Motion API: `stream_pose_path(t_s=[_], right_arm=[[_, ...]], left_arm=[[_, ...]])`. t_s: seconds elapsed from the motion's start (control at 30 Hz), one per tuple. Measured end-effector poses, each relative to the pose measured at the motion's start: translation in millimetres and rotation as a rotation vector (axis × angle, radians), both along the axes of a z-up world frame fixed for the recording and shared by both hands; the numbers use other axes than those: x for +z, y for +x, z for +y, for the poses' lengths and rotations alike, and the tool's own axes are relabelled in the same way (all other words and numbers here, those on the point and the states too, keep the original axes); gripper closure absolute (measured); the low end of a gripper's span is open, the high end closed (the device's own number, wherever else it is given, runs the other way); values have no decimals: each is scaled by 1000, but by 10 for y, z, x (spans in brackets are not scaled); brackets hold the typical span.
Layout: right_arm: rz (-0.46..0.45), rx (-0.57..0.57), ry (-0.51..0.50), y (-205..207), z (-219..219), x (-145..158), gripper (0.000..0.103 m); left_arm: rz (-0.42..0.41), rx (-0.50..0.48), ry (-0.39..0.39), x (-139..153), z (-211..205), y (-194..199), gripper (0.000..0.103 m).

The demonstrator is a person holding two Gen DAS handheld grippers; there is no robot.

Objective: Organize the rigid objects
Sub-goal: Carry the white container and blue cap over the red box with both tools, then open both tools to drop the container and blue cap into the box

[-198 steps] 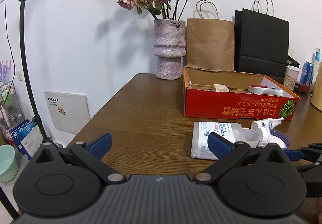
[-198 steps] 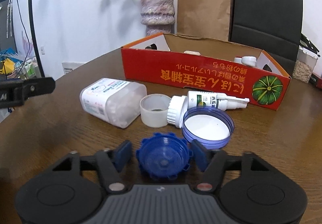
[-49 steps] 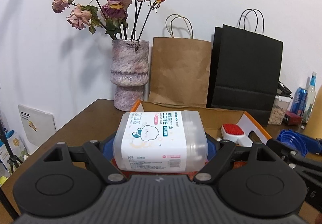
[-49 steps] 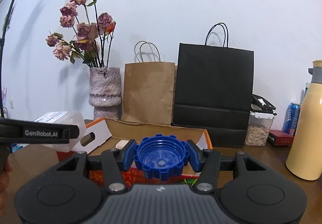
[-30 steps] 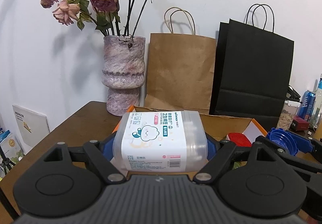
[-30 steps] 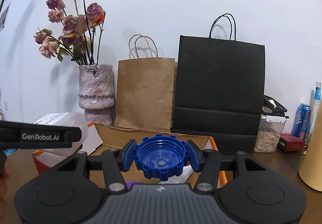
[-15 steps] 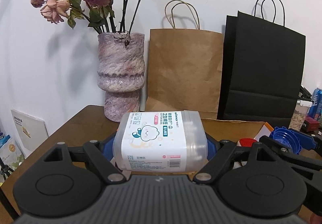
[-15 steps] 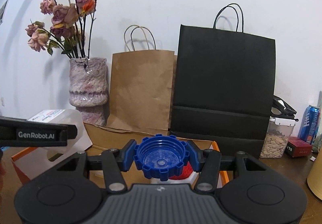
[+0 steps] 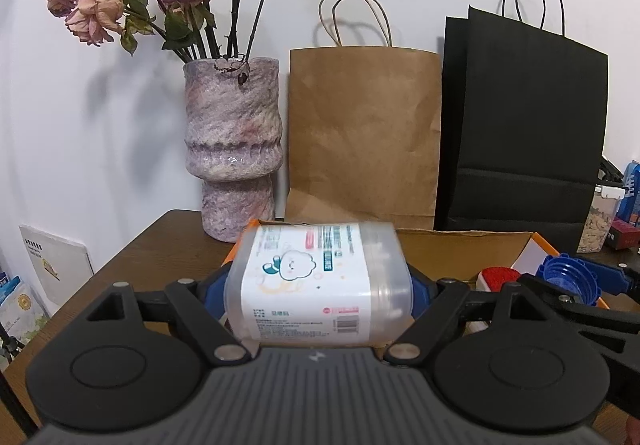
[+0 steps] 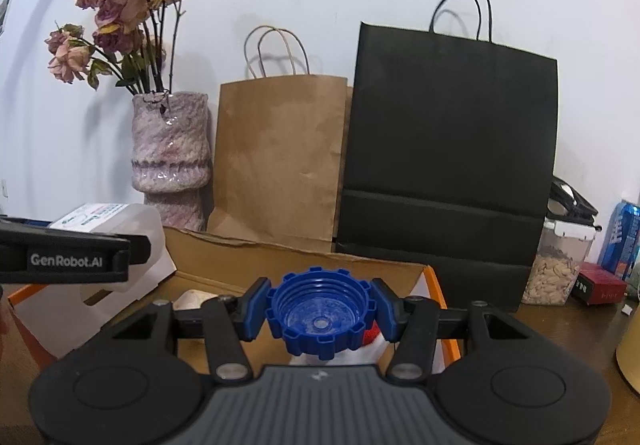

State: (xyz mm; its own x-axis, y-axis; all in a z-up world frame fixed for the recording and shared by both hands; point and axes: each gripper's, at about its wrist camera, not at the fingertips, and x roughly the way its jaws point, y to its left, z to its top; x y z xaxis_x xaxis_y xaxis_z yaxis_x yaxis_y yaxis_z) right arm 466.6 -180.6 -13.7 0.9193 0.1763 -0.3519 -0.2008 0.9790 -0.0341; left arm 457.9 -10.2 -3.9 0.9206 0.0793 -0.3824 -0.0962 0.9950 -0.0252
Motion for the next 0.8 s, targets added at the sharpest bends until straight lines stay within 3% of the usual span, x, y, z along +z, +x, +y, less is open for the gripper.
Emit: stream_pose_path(t_s=[0.03,0.07,0.13,0.8], right_arm=[[4,-5,1,-1,-10,-8,34],[9,-12,-1,2,-16,-14,15],[1,-18,0,-10,-30,-20,0],[-8,-27,-2,-32,-33,7,0]], left_arm=[[-2,-3,-1,-2,6,0,15],[-6,-2,-3,-3,14,-6,6],[-19,15,-10,1,32,-23,0],[-5,22,-12,40,47,-43,0]])
